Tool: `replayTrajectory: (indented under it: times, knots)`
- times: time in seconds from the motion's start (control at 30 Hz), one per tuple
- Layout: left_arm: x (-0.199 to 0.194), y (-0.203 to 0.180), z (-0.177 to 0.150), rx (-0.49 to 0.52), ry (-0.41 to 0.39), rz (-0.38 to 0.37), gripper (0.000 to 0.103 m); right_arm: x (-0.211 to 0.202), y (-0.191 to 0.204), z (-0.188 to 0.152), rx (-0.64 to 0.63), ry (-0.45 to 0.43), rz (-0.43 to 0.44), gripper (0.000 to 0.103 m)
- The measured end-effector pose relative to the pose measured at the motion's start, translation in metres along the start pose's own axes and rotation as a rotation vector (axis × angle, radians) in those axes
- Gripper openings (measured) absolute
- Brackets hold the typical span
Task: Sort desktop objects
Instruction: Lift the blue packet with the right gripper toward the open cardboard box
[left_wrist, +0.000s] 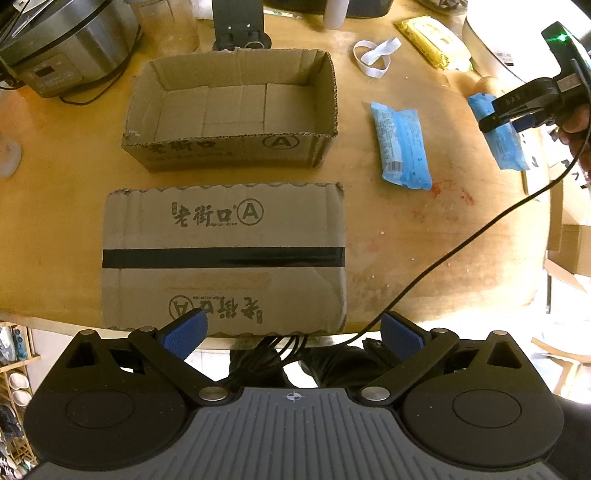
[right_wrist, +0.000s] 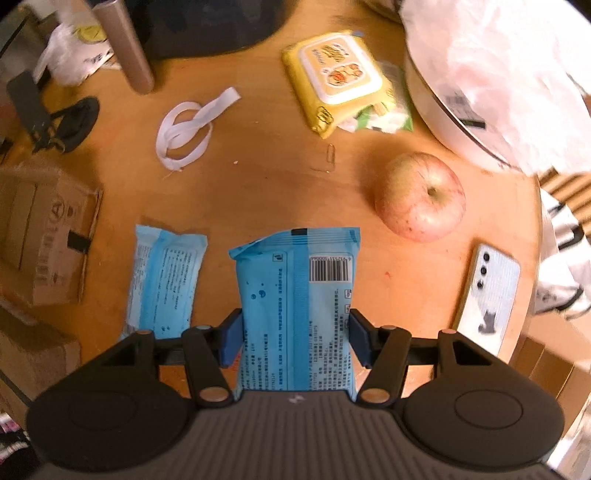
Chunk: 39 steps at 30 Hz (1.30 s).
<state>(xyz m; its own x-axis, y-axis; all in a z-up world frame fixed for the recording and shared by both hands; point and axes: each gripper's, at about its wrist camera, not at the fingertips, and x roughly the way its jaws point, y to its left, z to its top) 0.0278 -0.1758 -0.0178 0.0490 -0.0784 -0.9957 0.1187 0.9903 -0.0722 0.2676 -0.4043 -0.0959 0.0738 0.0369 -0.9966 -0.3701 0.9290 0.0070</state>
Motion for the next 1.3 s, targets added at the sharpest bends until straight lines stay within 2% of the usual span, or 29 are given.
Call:
replayTrajectory:
  times: [0.43,1.3]
  knots:
    - [-0.002,0.015,-0.008,0.012,0.003,-0.014,0.103,-0.014,0.000,-0.005,0.200,-0.008,-0.001,0.057]
    - [-0.010,0.068,-0.013,0.028,-0.006,-0.025,0.103,-0.032,0.043,0.001,0.234,-0.038,-0.013,0.057]
